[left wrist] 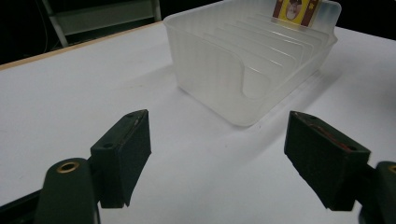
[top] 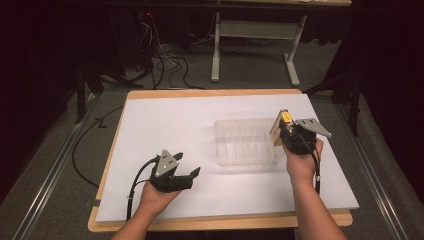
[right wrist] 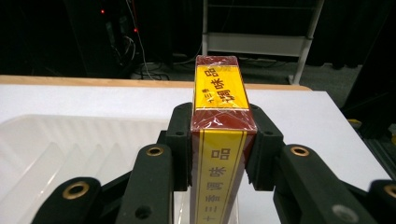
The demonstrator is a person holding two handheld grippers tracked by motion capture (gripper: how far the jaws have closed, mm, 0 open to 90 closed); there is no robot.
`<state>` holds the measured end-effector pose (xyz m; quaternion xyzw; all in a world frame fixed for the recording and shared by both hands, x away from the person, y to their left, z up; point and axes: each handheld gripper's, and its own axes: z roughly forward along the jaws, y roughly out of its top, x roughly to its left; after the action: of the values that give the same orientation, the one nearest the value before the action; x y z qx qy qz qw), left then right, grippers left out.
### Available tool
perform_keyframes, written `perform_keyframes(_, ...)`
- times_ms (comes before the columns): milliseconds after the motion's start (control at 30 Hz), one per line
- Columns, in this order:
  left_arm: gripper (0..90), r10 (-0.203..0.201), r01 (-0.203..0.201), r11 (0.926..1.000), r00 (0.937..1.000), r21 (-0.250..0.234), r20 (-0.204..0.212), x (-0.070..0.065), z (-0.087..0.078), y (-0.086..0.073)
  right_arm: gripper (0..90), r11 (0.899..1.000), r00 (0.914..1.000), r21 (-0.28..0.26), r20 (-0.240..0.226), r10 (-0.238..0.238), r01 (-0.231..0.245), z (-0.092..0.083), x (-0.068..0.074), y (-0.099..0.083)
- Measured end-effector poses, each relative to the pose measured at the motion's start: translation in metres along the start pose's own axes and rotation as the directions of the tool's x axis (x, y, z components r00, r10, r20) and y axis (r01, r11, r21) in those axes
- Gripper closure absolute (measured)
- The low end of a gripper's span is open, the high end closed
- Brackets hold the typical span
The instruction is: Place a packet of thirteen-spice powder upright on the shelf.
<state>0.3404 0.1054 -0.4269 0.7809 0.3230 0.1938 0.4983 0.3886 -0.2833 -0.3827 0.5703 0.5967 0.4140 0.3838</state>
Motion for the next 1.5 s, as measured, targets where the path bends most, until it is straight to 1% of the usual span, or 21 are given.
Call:
perform_keyframes(233, 23.4, 0.010, -0.010, 0.9999, 1.0000, 0.004, 0.000, -0.001, 0.001, 0.000, 68.0, 1.000, 1.0000, 0.012, 0.008, 0.000, -0.001, 0.006, 0.001, -0.007)
perform_keyframes(300, 23.4, 0.010, -0.010, 0.9999, 0.9999, 0.004, 0.000, -0.002, 0.001, 0.000, 67.9, 1.000, 1.0000, 0.014, 0.004, -0.002, 0.002, 0.008, 0.001, -0.009)
perform_keyframes(367, 23.5, 0.012, -0.012, 0.9999, 0.9999, 0.004, -0.001, -0.002, 0.001, -0.001, 67.9, 1.000, 0.9999, 0.020, 0.010, 0.003, -0.004, 0.009, 0.001, -0.011)
perform_keyframes(500, 23.4, 0.019, -0.019, 0.9998, 0.9998, 0.009, 0.000, -0.003, 0.001, -0.001, 68.0, 1.000, 0.9999, 0.020, 0.000, 0.015, -0.015, 0.012, -0.001, -0.015)
perform_keyframes(567, 23.4, 0.023, -0.023, 0.9997, 0.9997, 0.012, 0.000, -0.003, 0.001, -0.001, 67.9, 0.999, 0.9998, 0.026, 0.003, 0.019, -0.019, 0.013, 0.000, -0.017)
perform_keyframes(600, 23.5, 0.024, -0.024, 0.9996, 0.9997, 0.012, -0.001, -0.003, 0.001, -0.001, 67.9, 1.000, 0.9999, 0.026, 0.002, 0.013, -0.013, 0.014, -0.001, -0.018)
perform_keyframes(700, 23.4, 0.026, -0.026, 0.9996, 0.9997, 0.014, 0.002, -0.004, 0.002, -0.001, 67.9, 0.999, 0.9999, 0.031, 0.001, 0.016, -0.016, 0.015, 0.000, -0.021)
perform_keyframes(933, 23.6, 0.025, -0.025, 0.9996, 0.9997, 0.013, 0.005, -0.004, 0.002, -0.001, 67.9, 0.999, 1.0000, 0.037, 0.010, 0.002, -0.002, 0.017, 0.002, -0.024)
perform_keyframes(1033, 23.9, 0.027, -0.027, 0.9996, 0.9996, 0.011, 0.006, -0.004, 0.002, -0.001, 67.8, 0.999, 1.0000, 0.040, 0.006, 0.002, -0.002, 0.019, 0.003, -0.025)
perform_keyframes(1167, 23.9, 0.028, -0.028, 0.9995, 0.9996, 0.010, 0.008, -0.004, 0.002, -0.001, 67.8, 0.999, 0.9999, 0.043, 0.013, -0.010, 0.009, 0.021, 0.006, -0.028)
perform_keyframes(1400, 23.9, 0.030, -0.030, 0.9995, 0.9995, 0.007, 0.010, -0.005, 0.001, -0.001, 67.4, 0.998, 0.9996, 0.065, 0.020, -0.022, 0.021, 0.024, 0.009, -0.031)
perform_keyframes(1500, 23.9, 0.030, -0.030, 0.9995, 0.9995, 0.007, 0.011, -0.005, 0.001, -0.001, 67.2, 0.998, 0.9995, 0.061, 0.018, -0.027, 0.026, 0.023, 0.009, -0.031)
